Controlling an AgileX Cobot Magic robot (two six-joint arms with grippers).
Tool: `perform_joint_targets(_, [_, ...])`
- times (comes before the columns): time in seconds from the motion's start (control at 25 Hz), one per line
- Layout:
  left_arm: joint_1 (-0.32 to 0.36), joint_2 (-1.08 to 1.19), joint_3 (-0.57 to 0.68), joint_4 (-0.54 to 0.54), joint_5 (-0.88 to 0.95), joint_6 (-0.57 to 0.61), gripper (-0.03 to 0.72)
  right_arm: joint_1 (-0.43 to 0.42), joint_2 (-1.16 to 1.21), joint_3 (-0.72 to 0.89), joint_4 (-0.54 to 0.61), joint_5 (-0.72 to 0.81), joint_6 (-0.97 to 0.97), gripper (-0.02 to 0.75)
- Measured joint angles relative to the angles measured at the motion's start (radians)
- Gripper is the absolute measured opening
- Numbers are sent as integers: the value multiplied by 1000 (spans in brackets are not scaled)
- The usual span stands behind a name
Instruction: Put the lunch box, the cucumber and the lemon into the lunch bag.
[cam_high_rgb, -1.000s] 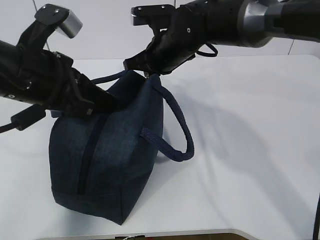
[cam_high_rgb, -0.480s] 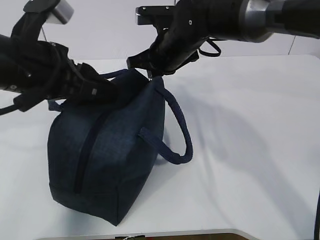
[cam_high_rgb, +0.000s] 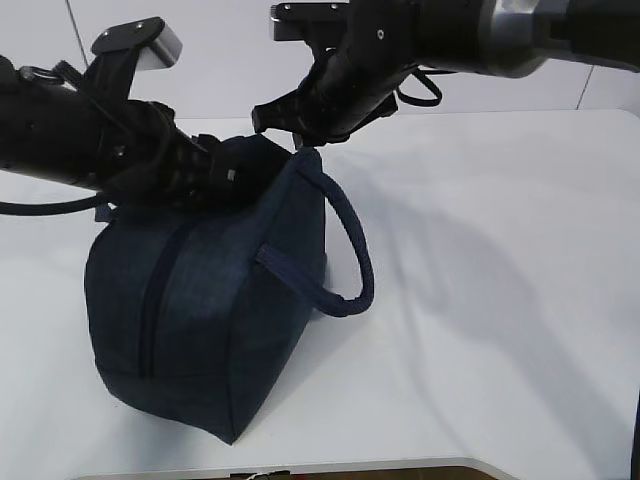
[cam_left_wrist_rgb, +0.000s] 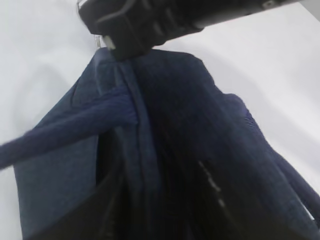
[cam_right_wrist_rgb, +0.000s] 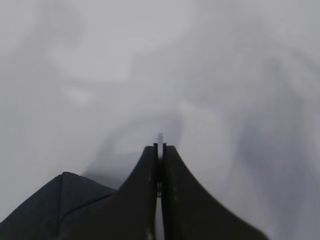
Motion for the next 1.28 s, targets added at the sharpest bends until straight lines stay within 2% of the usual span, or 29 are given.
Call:
perform_joint_targets(0.16, [0,0,-2,4,-3,0,45,-1,0,0,0,0,-6,5])
perform_joint_targets(0.28, [0,-16,-2,11,-3,-2,-6,-1,4,-2,-4,0,-8,5])
perform_joint_targets(1.04, [0,-43,1,30,21,-4,-8,-1,29,-10,-15,11,-23,5])
perform_joint_targets(1.16, [0,-43,1,26,30,-8,13,-1,14,-10,-36,22,-28,11])
perform_joint_targets(1.28, [0,-44,1,22,43,-10,71,-1,-1,-10,-60,22,-33,49])
